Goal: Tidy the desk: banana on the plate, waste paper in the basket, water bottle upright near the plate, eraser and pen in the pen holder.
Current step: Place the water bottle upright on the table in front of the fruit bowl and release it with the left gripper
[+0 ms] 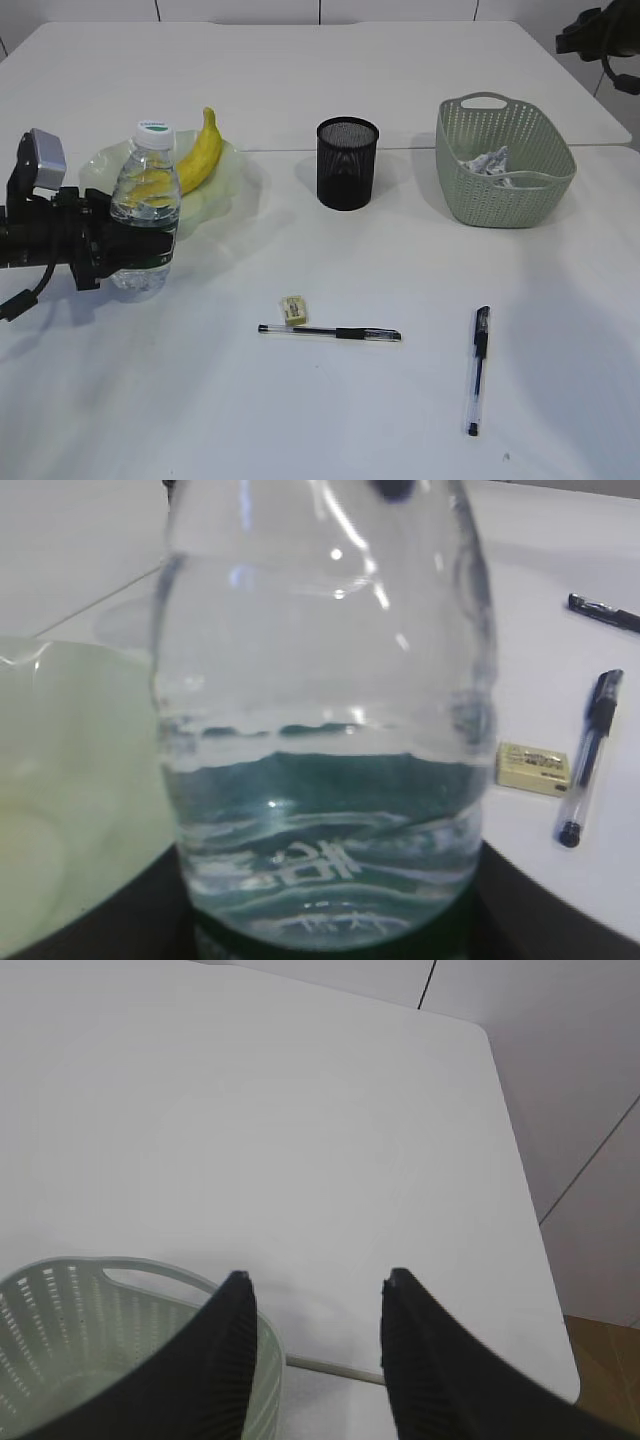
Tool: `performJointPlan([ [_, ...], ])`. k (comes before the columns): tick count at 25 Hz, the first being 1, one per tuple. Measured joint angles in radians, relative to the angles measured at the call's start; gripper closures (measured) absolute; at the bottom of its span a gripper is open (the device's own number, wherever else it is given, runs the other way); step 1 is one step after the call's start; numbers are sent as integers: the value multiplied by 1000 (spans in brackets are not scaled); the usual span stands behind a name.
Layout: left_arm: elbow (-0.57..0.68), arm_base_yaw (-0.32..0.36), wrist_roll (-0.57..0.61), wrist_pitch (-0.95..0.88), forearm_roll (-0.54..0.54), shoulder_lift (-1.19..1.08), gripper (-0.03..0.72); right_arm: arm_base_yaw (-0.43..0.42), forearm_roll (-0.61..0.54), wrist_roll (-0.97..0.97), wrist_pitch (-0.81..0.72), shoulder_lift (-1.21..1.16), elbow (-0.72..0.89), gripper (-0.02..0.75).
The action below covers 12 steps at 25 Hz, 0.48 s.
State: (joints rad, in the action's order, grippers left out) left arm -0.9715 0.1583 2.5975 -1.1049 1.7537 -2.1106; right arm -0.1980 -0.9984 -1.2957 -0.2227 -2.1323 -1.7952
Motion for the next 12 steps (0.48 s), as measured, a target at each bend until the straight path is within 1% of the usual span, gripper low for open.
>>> performJointPlan([
  [4,0,0,41,0,16,-17,329,0,0,0,0,0,0,423],
  [12,3,0,68,-13,32,-81,328,0,0,0,4,0,0,422],
])
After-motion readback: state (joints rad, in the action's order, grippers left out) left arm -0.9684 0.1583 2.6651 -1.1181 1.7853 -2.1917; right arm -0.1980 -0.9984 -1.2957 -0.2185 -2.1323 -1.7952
